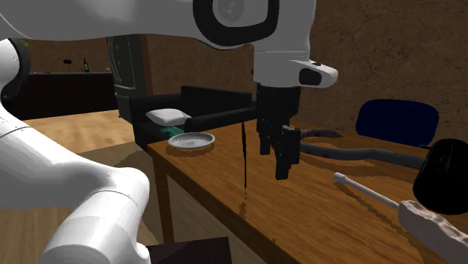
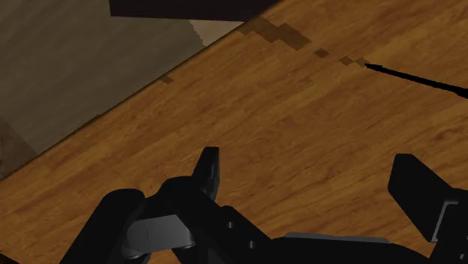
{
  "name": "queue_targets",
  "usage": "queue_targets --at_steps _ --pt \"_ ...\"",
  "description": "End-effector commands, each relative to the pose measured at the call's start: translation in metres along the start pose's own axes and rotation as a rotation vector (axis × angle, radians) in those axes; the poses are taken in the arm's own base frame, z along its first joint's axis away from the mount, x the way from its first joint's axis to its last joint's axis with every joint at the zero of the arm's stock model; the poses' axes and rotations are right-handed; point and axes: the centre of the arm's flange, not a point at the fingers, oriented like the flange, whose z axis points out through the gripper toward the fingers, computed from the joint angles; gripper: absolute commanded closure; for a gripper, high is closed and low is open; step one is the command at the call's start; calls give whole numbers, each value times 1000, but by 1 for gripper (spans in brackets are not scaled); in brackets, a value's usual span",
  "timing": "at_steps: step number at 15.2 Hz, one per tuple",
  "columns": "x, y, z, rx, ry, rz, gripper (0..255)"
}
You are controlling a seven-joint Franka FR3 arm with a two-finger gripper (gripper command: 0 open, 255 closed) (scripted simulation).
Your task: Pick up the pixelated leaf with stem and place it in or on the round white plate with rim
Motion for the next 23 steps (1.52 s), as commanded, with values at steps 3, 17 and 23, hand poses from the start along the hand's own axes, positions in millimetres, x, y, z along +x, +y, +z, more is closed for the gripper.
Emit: queue_targets --at_steps 3,17,23 --pt "6 -20 -11 10 18 -249 0" --pt "-37 -106 -47 57 101 -1434 0" --pt "-36 -108 -28 57 101 -1434 0"
